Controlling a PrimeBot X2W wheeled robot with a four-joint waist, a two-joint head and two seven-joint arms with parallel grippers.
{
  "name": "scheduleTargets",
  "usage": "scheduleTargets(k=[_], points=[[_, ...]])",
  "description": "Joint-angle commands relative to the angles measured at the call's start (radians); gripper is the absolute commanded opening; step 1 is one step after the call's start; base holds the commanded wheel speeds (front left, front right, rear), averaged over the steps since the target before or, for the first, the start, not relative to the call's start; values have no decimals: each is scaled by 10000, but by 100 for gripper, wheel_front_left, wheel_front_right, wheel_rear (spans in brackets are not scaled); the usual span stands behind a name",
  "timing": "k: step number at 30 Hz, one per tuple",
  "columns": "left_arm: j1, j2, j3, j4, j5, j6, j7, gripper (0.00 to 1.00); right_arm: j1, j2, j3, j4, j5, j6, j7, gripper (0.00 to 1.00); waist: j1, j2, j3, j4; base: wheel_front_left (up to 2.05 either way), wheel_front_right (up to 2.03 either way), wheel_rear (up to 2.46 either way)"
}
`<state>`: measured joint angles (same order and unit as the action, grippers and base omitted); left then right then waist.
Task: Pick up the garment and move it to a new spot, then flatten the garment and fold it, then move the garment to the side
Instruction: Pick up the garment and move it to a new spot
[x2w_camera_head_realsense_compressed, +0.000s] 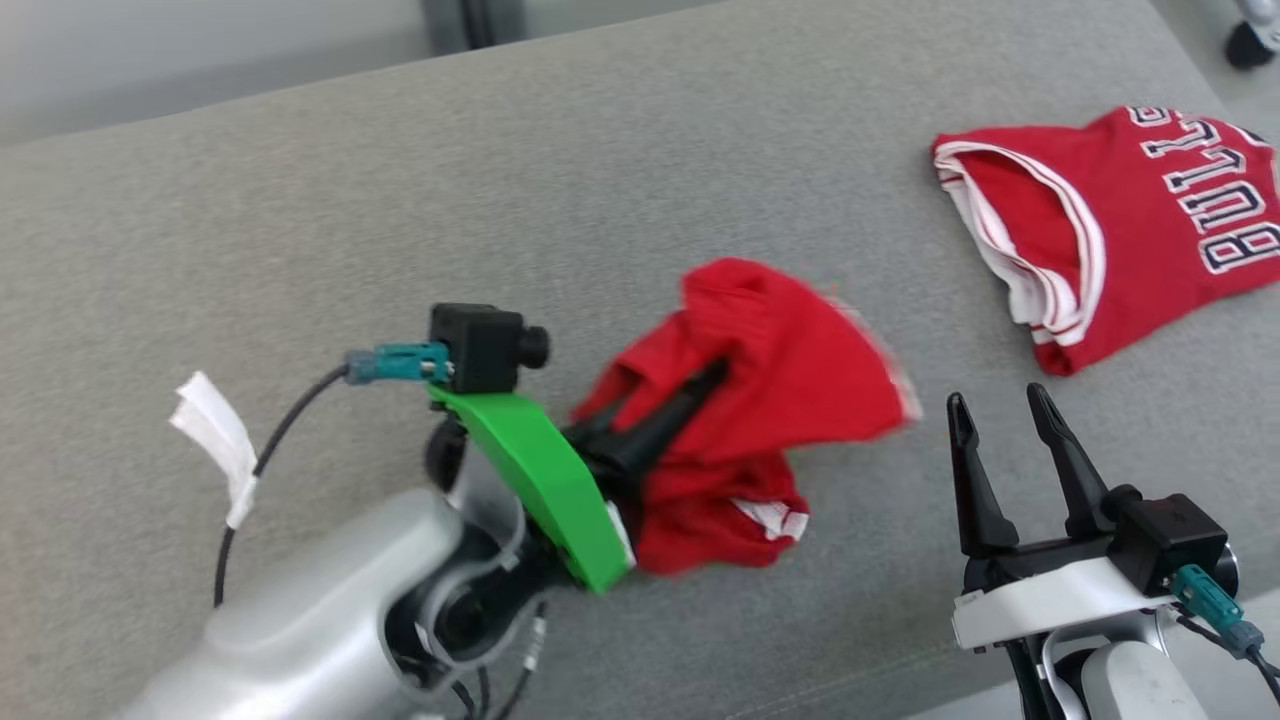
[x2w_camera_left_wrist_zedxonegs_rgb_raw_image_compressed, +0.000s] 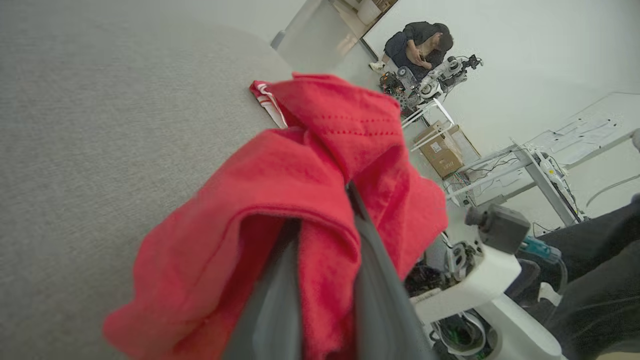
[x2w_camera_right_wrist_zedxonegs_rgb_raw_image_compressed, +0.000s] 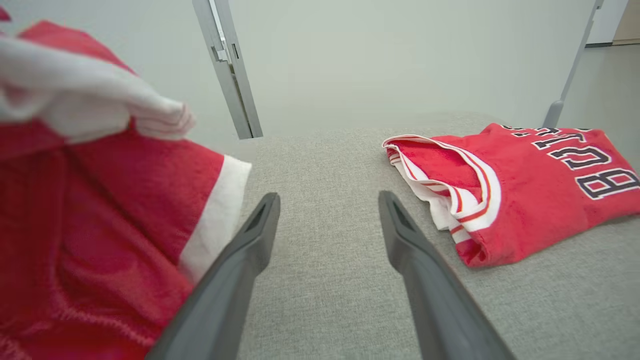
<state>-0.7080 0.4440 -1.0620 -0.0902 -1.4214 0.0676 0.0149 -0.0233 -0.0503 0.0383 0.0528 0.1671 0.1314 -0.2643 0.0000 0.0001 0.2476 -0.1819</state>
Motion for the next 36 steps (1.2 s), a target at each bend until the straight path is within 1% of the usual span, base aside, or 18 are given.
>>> scheduleTargets(k=[1, 6, 9, 11, 12, 13, 14, 16, 18, 20, 22, 23, 24, 25, 27, 30, 32, 36], points=[[-230, 66, 79, 676, -32, 72, 100, 0, 19, -3, 19, -44, 67, -15, 1, 100, 0, -1, 365, -721, 0, 0, 0], [-882, 0, 386, 3563, 155, 213, 34, 0, -147, -2, 177, -42, 154, -15, 1, 100, 0, -1, 611, -1006, 0, 0, 0], [-1284, -139, 728, 5285, 281, 332, -433, 0, -193, -5, 204, -17, 147, -15, 1, 100, 0, -1, 676, -1078, 0, 0, 0], [-1457, -326, 816, 6124, 327, 270, -680, 0, -187, -4, 163, -8, 126, -15, 1, 100, 0, -1, 674, -1076, 0, 0, 0], [-1517, -421, 867, 6445, 347, 203, -830, 24, -168, -4, 138, -4, 110, -15, 1, 100, 0, -1, 662, -1061, 0, 0, 0], [-1562, -544, 959, 6755, 340, 83, -1079, 71, -124, -4, 103, 15, 76, -15, 1, 100, 0, -1, 626, -1024, 0, 0, 0], [-1547, -673, 1064, 7014, 267, -29, -1264, 100, -81, -4, 68, 36, 54, -15, 1, 100, 0, -1, 587, -983, 0, 0, 0], [-1370, -879, 1173, 7540, 148, -219, -1525, 100, -10, -4, 9, 102, -4, -15, 1, 100, 0, -1, 480, -873, 0, 0, 0], [-1359, -947, 975, 7969, 584, -353, -1976, 100, -3, -4, 3, 153, -48, -15, 1, 100, 0, -1, 345, -769, 0, 0, 0], [-1308, -1043, 836, 8255, 1108, -373, -2476, 100, 8, -9, -10, 180, -131, -15, 1, 100, 0, -1, 158, -657, 0, 0, 0], [-1096, -1209, 1145, 8282, 1405, -334, -2738, 100, 46, -15, -138, 147, -226, -15, 1, 100, 0, -1, -25, -516, 0, 0, 0], [-992, -1209, 1419, 8155, 1813, -273, -2796, 100, 69, -12, -207, 122, -280, -15, 1, 100, 0, -1, -136, -434, 0, 0, 0], [-1040, -1148, 1831, 7909, 2327, -153, -2815, 100, 101, -12, -297, 105, -322, -15, 1, 100, 0, -1, -225, -340, 0, 0, 0], [-802, -1112, 2303, 7500, 3120, 61, -2815, 100, 132, -9, -368, 64, -386, -15, 1, 100, 0, -1, -319, -225, 0, 0, 0], [118, -1249, 3149, 6632, 4370, 444, -2786, 100, 176, -9, -493, -9, -511, -15, 1, 100, 0, -1, -491, -31, 0, 0, 0], [1361, -1391, 4187, 5035, 6469, 863, -2785, 100, 283, -13, -755, -39, -700, -15, 1, 100, 0, -1, -799, 315, 0, 0, 0], [2318, -1516, 4670, 4290, 7478, 1025, -2787, 100, 328, -12, -926, -32, -812, -15, 1, 100, 0, -1, -954, 533, 0, 0, 0], [3894, -1800, 5270, 3147, 9087, 1013, -2788, 100, 502, -12, -1264, 28, -984, -15, 1, 100, 0, -1, -1264, 961, 0, 0, 0]])
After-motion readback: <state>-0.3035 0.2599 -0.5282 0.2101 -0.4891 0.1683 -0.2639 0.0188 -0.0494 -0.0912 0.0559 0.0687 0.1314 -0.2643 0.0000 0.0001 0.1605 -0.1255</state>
